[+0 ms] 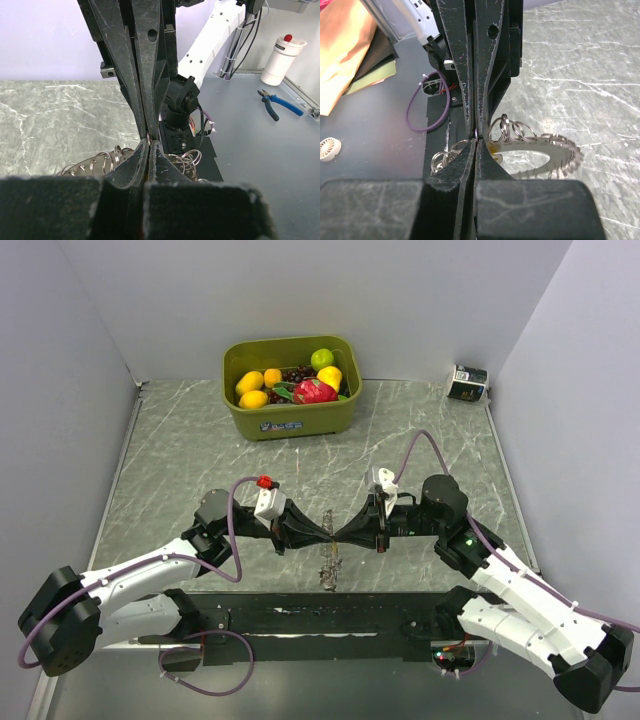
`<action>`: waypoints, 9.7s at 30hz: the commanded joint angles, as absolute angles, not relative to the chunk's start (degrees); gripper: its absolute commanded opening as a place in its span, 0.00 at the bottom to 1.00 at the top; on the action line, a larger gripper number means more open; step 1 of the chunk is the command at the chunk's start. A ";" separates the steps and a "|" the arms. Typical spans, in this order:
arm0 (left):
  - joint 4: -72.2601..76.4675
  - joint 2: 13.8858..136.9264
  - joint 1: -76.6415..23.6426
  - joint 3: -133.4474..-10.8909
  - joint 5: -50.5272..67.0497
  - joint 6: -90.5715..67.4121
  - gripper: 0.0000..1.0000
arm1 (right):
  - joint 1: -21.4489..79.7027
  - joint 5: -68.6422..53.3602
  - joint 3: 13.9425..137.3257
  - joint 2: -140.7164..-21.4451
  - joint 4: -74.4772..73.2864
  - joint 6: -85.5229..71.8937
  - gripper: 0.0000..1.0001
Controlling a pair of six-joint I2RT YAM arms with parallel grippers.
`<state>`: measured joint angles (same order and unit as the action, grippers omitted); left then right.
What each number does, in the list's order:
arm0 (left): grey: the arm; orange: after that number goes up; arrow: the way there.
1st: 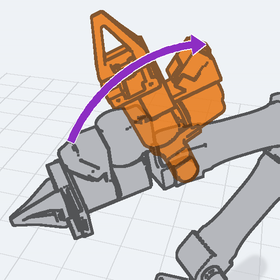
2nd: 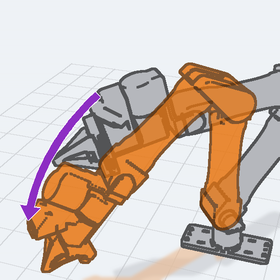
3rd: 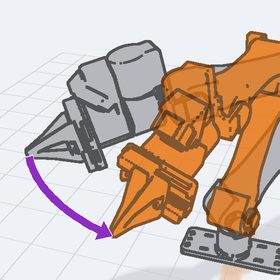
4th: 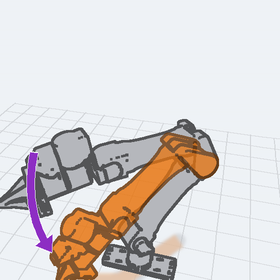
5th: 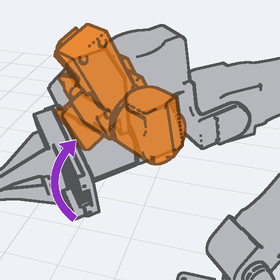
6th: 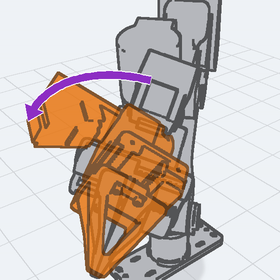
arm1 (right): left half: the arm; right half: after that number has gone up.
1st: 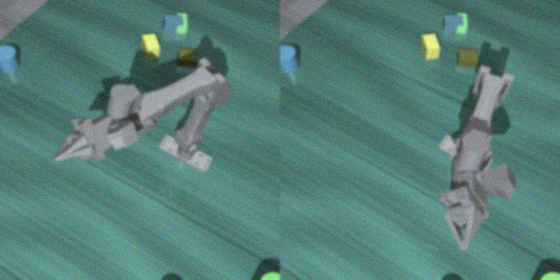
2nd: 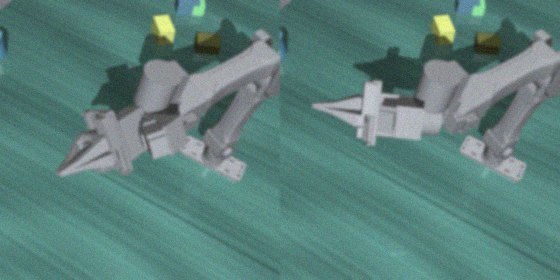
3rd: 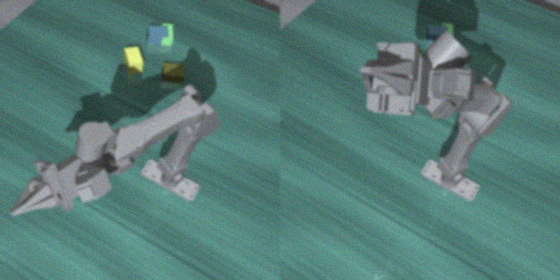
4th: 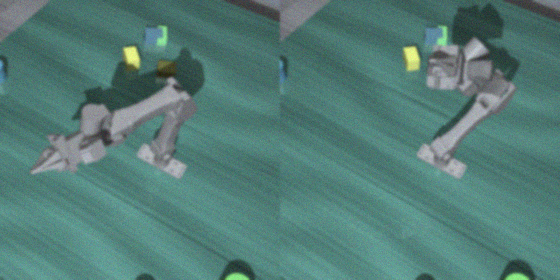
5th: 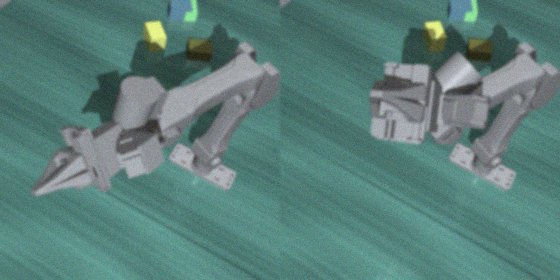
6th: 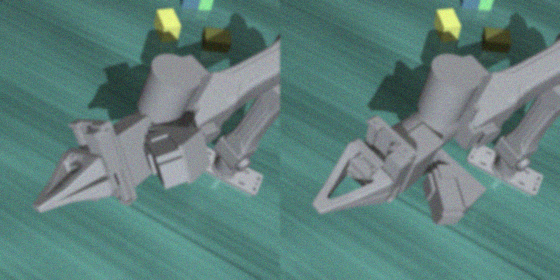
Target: Put the keys on the keyring
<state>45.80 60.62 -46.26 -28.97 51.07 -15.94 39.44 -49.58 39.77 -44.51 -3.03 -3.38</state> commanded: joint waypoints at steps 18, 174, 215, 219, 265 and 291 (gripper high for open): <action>36.76 58.19 -48.16 -34.98 49.13 -7.65 0.03 | 39.46 -49.48 40.25 -46.49 -0.96 -1.68 0.00; 21.00 52.73 -48.69 -36.83 38.93 5.01 0.01 | 40.61 -39.11 40.52 -41.66 -3.78 1.84 0.73; 26.72 51.33 -48.25 -36.30 44.65 2.02 0.01 | 40.61 -42.27 39.81 -43.50 -2.72 2.81 0.04; 28.55 50.72 -48.08 -35.60 44.47 1.15 0.01 | 40.61 -42.45 39.81 -43.59 -2.90 2.99 0.00; 35.77 52.56 -45.26 -33.66 51.33 -5.19 0.01 | 40.61 -55.11 41.58 -45.61 8.69 0.09 0.50; 22.69 51.68 -45.18 -38.49 49.40 -0.62 0.08 | 40.60 -51.42 43.95 -48.43 2.73 2.46 0.00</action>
<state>26.20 53.91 -45.04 -33.15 50.46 -4.27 40.66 -52.99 40.62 -48.34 4.05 1.26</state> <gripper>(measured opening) 0.053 0.009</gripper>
